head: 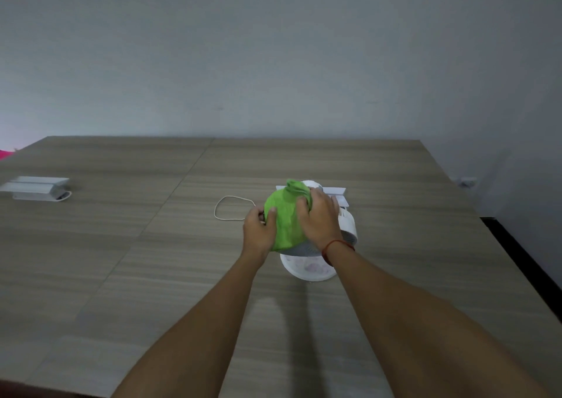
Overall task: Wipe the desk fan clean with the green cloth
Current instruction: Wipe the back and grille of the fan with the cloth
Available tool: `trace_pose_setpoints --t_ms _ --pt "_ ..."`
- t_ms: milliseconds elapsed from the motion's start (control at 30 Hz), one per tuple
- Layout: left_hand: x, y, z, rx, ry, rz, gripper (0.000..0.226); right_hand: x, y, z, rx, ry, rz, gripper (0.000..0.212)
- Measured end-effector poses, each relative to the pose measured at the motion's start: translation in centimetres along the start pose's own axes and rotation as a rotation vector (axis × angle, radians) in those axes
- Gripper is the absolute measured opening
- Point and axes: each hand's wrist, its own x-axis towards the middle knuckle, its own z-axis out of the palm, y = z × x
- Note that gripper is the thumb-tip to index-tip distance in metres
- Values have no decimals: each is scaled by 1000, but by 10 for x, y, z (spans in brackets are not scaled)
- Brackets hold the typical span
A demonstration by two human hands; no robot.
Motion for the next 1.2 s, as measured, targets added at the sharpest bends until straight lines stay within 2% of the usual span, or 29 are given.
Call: trace_pose_setpoints --t_ms 133,233,333,400,467,567,700,833,933,1033,1133,1200 --pt "1 7 8 24 -89 33 25 -1 16 -12 -31 94 151 42" --pt "-3 -1 5 39 -5 -55 22 -5 27 -14 -155 99 271 40" --pt "-1 -22 -4 50 33 -86 20 -10 27 -7 -303 88 115 53" --pt "-2 -28 -6 33 -46 -106 30 -12 21 0 -405 108 -69 55" --pt "-3 -28 -3 -5 -151 -113 27 -11 17 8 -495 44 -175 60" --pt "-1 -29 5 -8 -237 -67 38 -13 22 19 -604 -69 -223 67" --pt "1 -27 18 -28 -226 -47 34 -11 32 18 -663 -57 -223 62" --pt "7 -30 28 34 -199 -47 33 -10 37 12 -592 -1 -228 50" --pt "8 -32 29 50 -197 -14 29 -9 47 5 -460 34 -196 51" --pt "10 -36 27 52 -208 17 39 -8 65 -1 -249 87 19 50" --pt "9 -37 26 62 -226 29 37 -8 77 -3 14 190 331 46" --pt "7 -30 29 99 -205 33 42 -5 77 -3 140 188 448 47"
